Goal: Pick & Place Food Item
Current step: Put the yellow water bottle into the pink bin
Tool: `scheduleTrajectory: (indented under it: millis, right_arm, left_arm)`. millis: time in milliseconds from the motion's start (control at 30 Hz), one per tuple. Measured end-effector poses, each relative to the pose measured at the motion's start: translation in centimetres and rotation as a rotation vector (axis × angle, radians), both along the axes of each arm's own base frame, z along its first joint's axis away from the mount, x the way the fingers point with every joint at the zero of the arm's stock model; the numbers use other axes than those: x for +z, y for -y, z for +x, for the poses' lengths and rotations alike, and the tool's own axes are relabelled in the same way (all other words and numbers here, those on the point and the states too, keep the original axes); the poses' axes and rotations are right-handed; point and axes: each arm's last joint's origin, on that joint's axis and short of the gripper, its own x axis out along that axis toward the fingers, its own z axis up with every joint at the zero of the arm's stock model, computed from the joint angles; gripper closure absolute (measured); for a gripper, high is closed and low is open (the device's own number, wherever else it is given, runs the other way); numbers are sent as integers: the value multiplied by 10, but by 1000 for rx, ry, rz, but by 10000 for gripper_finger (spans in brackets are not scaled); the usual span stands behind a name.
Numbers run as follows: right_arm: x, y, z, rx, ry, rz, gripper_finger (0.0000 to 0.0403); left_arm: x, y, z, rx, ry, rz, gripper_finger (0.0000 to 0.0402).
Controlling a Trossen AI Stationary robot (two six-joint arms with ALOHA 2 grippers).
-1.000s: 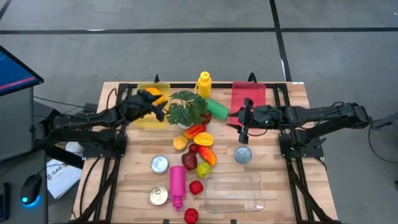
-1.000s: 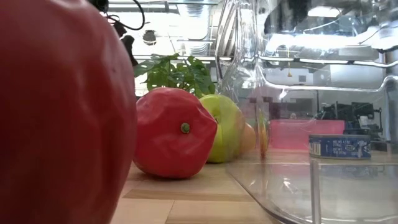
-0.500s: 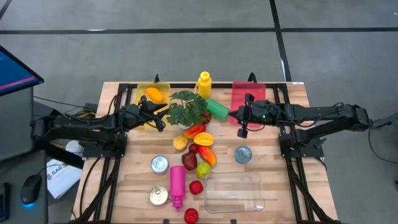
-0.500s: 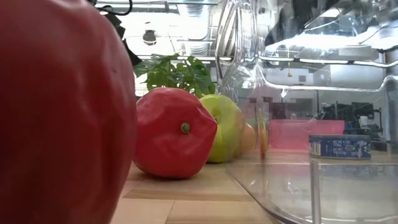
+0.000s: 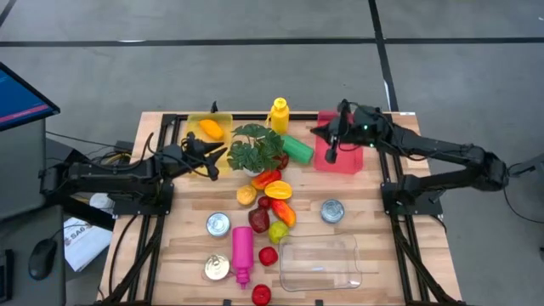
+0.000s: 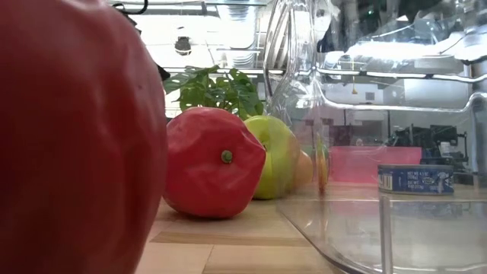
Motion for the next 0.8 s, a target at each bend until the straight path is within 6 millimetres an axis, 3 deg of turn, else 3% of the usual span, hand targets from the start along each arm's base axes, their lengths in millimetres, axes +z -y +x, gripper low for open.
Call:
scheduleTrajectory:
  millis: [300, 467, 800]
  right_arm:
    - [15, 34, -12, -134, 128, -119, 402]
    - [14, 48, -19, -201, 120, -113, 401]
    - [2, 56, -25, -264, 58, 9, 401]
  left_arm:
    - [-11, 1, -5, 8, -21, -3, 312]
    - [-11, 1, -5, 8, -20, -4, 312]
    - [-11, 1, -5, -4, -68, 61, 312]
